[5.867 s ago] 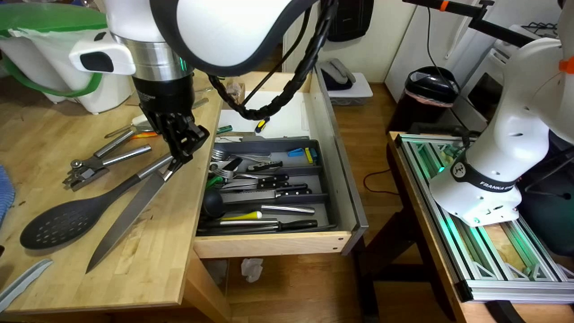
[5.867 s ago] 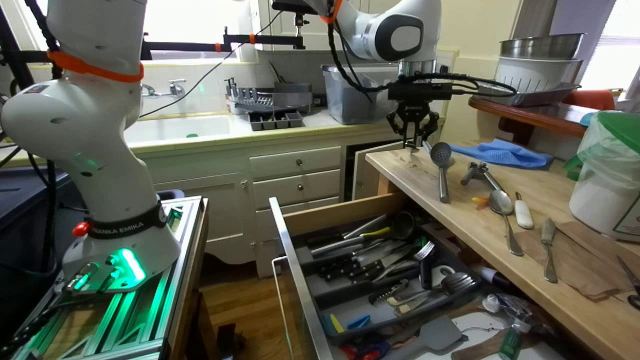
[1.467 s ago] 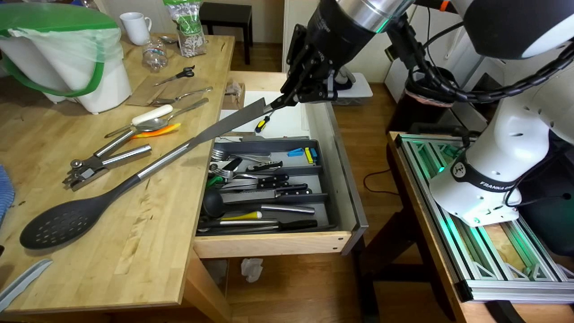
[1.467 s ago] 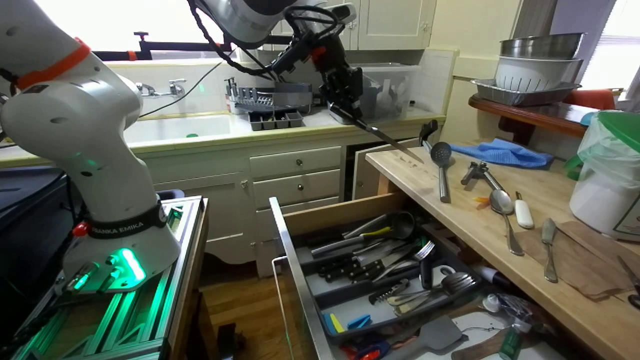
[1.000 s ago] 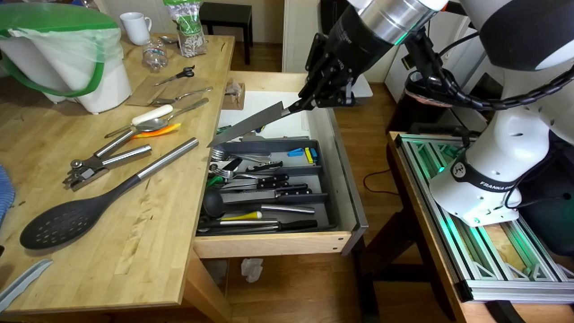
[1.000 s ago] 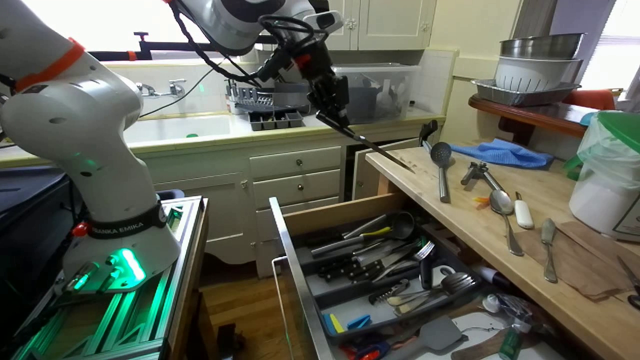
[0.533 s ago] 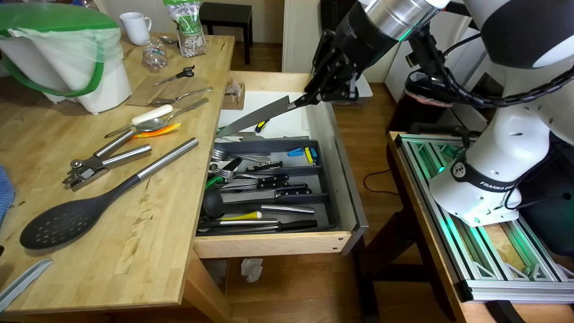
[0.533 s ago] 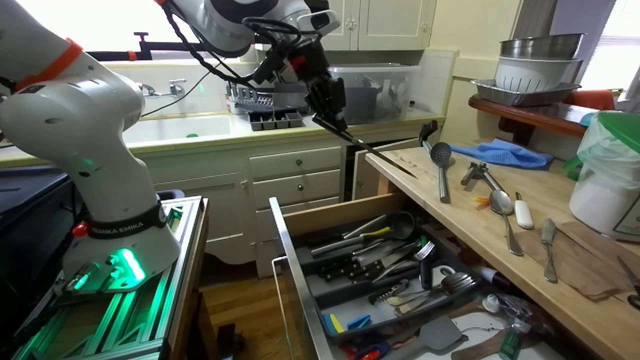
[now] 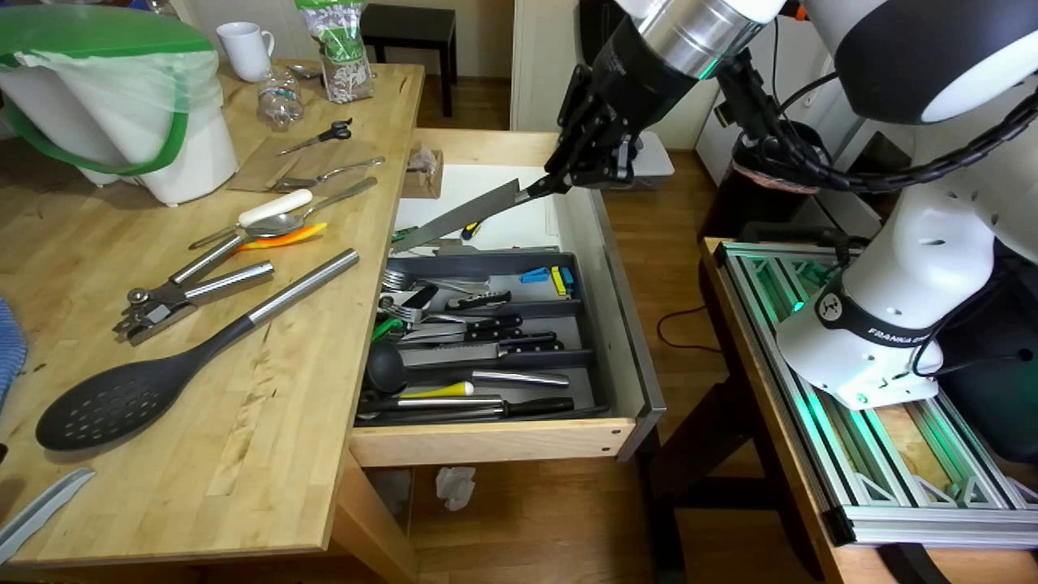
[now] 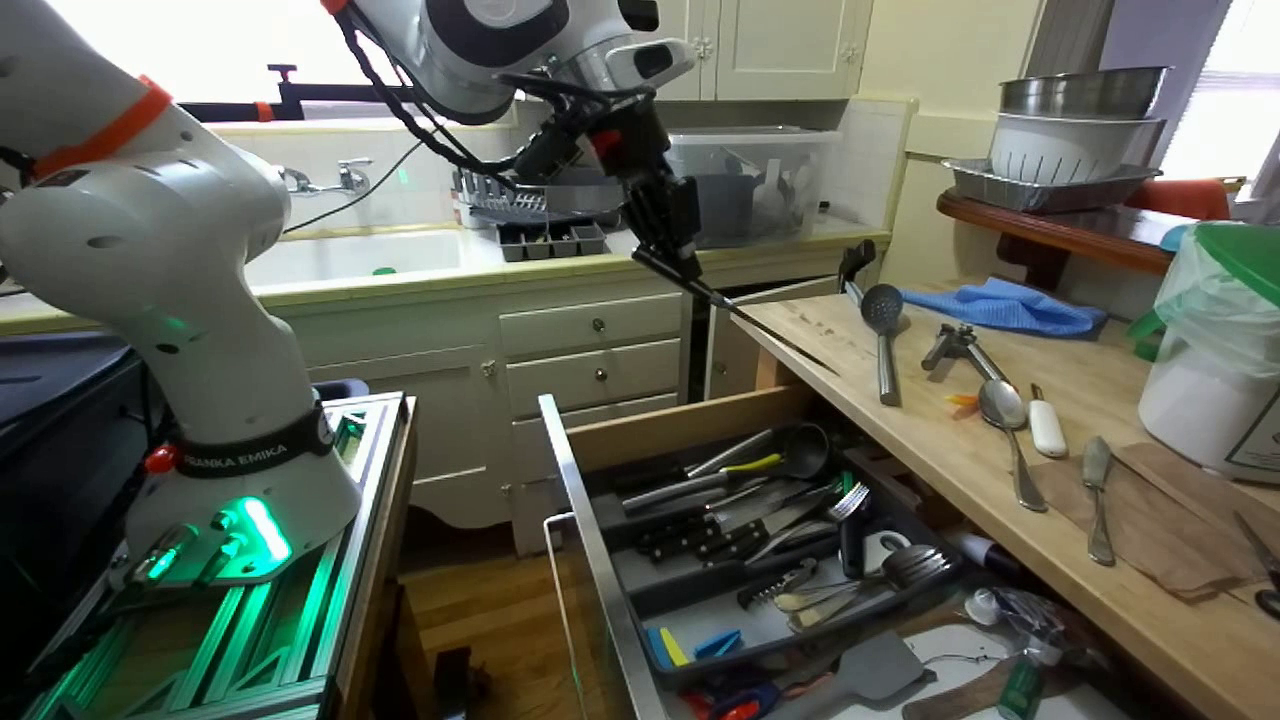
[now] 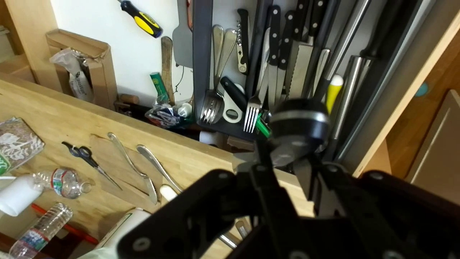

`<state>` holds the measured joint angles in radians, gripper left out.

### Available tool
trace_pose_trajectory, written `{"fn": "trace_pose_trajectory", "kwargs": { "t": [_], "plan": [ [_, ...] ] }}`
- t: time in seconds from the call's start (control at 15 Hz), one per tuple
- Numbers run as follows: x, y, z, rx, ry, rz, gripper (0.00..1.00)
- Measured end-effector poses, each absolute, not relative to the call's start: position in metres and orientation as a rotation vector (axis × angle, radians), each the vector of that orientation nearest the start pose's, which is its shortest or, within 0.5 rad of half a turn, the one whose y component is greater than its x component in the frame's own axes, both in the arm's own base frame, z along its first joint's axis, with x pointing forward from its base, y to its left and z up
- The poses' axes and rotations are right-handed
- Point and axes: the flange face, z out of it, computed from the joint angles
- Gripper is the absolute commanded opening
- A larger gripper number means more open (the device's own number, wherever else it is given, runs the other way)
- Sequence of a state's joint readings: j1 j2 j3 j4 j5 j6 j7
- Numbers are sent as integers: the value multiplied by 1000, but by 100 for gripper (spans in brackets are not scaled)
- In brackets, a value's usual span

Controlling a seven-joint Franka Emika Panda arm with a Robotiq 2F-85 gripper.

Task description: Put the knife inside the drawer

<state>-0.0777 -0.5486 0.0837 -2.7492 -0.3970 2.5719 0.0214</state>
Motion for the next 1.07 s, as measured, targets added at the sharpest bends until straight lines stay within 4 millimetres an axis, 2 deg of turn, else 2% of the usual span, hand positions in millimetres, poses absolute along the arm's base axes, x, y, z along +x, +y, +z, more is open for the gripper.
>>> {"fn": "trace_pose_trajectory", "kwargs": {
  "t": [0.67,1.07],
  "plan": [
    [390,0,393,-3292,-385,-502,6],
    [395,-8,377,-3278,-393,-477,6]
  ]
}}
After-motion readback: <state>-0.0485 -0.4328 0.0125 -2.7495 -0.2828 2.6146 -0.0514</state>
